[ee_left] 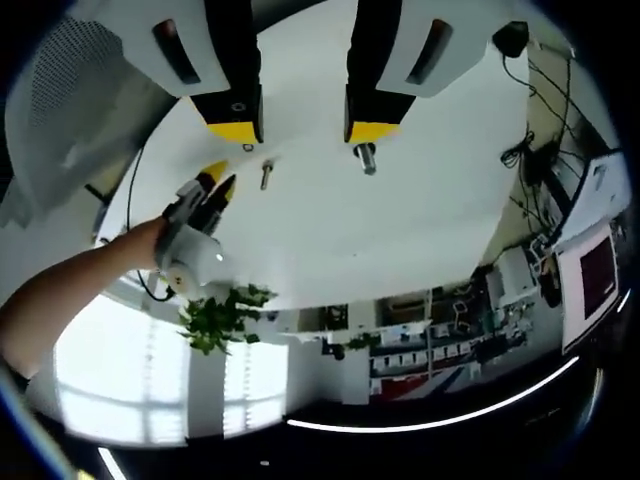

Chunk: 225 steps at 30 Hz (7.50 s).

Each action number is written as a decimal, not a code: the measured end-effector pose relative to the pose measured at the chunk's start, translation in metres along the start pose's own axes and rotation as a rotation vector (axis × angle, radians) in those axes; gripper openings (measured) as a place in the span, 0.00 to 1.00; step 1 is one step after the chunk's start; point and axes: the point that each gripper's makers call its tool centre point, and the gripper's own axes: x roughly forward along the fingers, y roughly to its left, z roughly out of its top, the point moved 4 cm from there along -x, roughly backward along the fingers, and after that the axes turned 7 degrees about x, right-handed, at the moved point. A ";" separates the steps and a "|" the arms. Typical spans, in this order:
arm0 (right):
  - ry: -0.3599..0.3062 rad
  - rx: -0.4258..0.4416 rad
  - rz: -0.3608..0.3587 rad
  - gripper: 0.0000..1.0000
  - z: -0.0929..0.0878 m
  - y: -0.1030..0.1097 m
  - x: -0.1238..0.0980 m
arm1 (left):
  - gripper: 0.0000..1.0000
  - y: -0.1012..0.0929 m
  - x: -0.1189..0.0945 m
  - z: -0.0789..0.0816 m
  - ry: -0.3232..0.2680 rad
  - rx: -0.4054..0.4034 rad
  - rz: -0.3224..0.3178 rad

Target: Place the washer onto the threaded stud by aligning its center hole with the stud, sliding it down to the base, and recovering from edge contact or off-axis alignment until the washer reaches the visible bottom stop.

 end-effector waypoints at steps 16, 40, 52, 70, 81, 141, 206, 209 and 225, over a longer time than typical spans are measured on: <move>-0.065 -0.032 0.017 0.21 0.010 0.003 0.003 | 0.29 0.014 -0.005 -0.001 0.016 0.020 0.108; 0.053 0.037 -0.010 0.21 0.010 0.008 0.037 | 0.29 0.003 -0.002 -0.007 0.026 -0.014 -0.018; 0.105 -0.111 -0.002 0.19 0.016 0.011 0.041 | 0.29 -0.009 0.002 -0.005 0.034 0.076 -0.057; 0.300 -0.191 -0.046 0.14 0.023 0.014 0.046 | 0.29 -0.007 0.002 -0.006 0.042 0.067 -0.044; 0.381 -0.152 -0.043 0.15 0.027 0.013 0.047 | 0.29 -0.003 0.000 -0.008 0.048 0.064 -0.023; 0.083 -0.053 -0.111 0.14 0.064 -0.026 -0.008 | 0.27 0.004 -0.003 -0.008 0.039 0.030 0.002; 0.105 -0.022 -0.067 0.19 0.049 -0.024 0.014 | 0.26 0.006 -0.001 -0.016 0.084 0.032 0.003; 0.022 -0.001 -0.089 0.19 0.049 -0.022 -0.006 | 0.26 0.006 -0.001 -0.016 0.079 0.024 0.006; -0.294 0.036 -0.206 0.20 -0.005 0.016 -0.102 | 0.27 -0.001 0.001 -0.013 0.070 0.031 -0.023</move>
